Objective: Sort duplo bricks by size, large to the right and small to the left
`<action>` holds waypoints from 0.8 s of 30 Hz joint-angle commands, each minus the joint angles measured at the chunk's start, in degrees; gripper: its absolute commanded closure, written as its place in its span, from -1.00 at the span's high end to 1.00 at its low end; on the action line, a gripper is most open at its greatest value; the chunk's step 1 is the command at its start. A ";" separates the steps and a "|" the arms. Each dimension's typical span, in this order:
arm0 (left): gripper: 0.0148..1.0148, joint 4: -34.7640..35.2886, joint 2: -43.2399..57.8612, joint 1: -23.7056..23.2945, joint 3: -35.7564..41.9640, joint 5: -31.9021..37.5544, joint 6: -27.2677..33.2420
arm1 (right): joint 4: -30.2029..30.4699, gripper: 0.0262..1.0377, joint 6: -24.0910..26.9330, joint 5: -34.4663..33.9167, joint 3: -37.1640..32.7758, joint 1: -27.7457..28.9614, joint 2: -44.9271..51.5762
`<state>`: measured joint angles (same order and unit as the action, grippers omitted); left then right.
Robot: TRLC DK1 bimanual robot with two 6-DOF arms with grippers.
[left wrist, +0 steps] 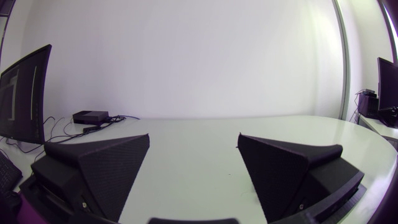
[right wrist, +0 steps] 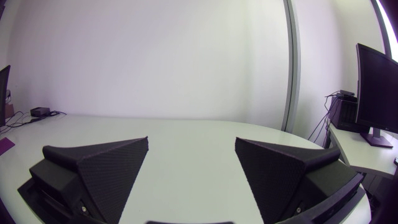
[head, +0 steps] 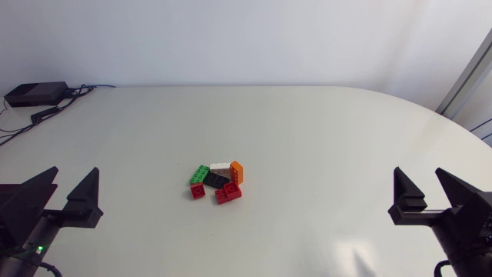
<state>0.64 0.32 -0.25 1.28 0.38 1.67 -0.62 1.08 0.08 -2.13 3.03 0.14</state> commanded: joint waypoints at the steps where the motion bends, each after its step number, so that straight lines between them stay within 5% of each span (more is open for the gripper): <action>1: 0.94 -0.21 -0.84 0.43 -1.19 0.23 0.09 | 1.24 0.93 0.24 0.63 2.13 -0.13 -0.41; 24: 0.94 -0.29 -1.02 0.78 -1.19 0.23 0.26 | 0.97 0.93 0.32 0.71 2.13 -1.01 -0.49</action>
<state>0.64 0.32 0.12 1.28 0.40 1.67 -0.64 1.08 0.08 -2.13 2.79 0.14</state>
